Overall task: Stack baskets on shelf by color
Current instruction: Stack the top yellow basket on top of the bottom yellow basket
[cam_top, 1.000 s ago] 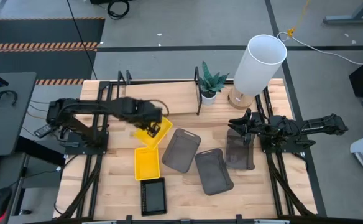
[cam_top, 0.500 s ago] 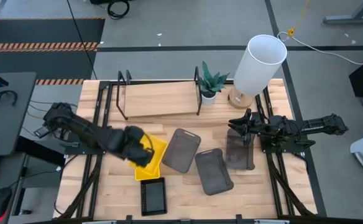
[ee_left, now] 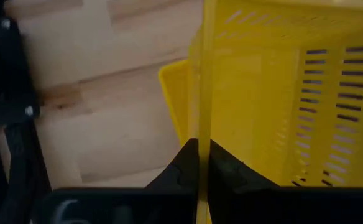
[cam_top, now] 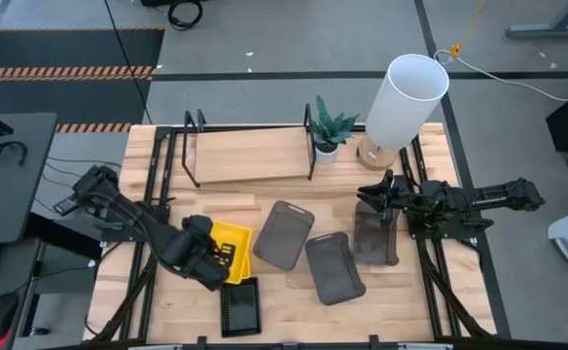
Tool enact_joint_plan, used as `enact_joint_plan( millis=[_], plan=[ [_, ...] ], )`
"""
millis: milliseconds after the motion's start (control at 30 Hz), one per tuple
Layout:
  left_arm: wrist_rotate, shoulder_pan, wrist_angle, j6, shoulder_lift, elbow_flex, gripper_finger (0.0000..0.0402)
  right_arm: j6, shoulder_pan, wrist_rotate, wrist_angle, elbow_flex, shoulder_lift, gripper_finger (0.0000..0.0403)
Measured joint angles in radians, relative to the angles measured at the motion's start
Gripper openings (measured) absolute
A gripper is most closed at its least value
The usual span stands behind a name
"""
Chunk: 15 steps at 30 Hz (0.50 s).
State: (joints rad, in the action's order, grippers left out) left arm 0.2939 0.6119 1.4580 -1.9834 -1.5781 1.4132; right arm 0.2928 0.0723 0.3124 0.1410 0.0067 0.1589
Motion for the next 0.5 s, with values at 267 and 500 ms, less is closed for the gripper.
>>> enact_joint_plan(
  millis=[267,500],
  plan=[
    [-0.027,-0.01,0.009,-0.044,-0.066,0.0,0.0013,0.0,0.0,0.0,0.0,0.0,0.0,0.0109],
    [-0.035,-0.012,-0.01,-0.051,-0.079,0.0,0.0013,0.0,0.0,0.0,0.0,0.0,0.0,0.0109]
  ],
)
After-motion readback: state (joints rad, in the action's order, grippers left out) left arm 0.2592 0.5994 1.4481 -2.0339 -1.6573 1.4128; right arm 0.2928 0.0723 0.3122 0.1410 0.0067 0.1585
